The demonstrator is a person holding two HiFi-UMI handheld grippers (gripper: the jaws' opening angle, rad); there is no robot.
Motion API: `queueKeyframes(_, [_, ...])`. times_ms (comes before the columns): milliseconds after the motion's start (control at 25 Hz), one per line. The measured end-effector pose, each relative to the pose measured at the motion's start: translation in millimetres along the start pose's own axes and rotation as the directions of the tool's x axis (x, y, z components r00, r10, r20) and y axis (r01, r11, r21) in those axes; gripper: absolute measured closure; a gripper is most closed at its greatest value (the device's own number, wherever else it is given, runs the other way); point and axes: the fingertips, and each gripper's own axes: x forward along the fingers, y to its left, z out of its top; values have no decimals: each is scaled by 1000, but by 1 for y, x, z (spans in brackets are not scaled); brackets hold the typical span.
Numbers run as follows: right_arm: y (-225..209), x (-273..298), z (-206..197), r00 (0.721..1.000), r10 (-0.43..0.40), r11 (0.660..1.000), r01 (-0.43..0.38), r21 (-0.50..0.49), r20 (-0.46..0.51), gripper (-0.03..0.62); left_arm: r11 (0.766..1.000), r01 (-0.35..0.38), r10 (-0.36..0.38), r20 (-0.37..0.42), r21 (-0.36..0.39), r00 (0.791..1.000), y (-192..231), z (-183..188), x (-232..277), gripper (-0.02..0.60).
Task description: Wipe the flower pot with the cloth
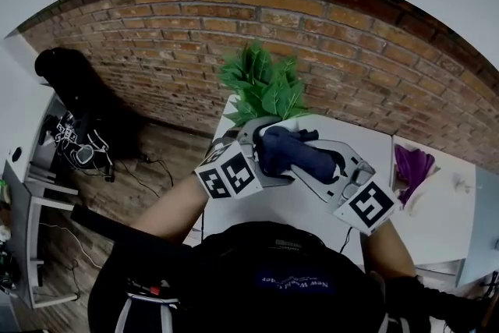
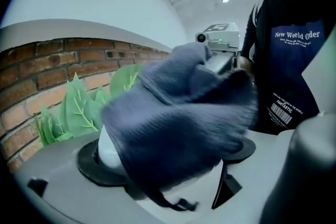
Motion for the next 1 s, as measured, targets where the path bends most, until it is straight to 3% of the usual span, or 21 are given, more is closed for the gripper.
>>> queueKeyframes(120, [-30,-2,11,993,-111,994,111,11,26,477,1000,18,-18,4,24,1000,-5,6,-1,34])
queueKeyframes(320, [-29,8,9,993,-115,990,115,-79,3,477,999,19,-20,30,43,999,-9,16,1,34])
queueKeyframes(520, [-7,4,-3,999,-22,996,18,-92,-47,477,999,-8,6,49,36,999,-1,13,-6,36])
queueKeyframes(760, [22,-9,-19,985,107,989,-119,-87,-132,477,998,-35,32,66,44,997,5,14,-8,37])
queueKeyframes(880, [19,-12,-11,992,99,991,-106,-87,-82,477,999,-28,25,89,31,996,5,18,-9,38])
queueKeyframes(1000, [-6,-17,10,999,-5,1000,5,7,38,477,1000,7,-11,152,26,988,2,29,-13,38])
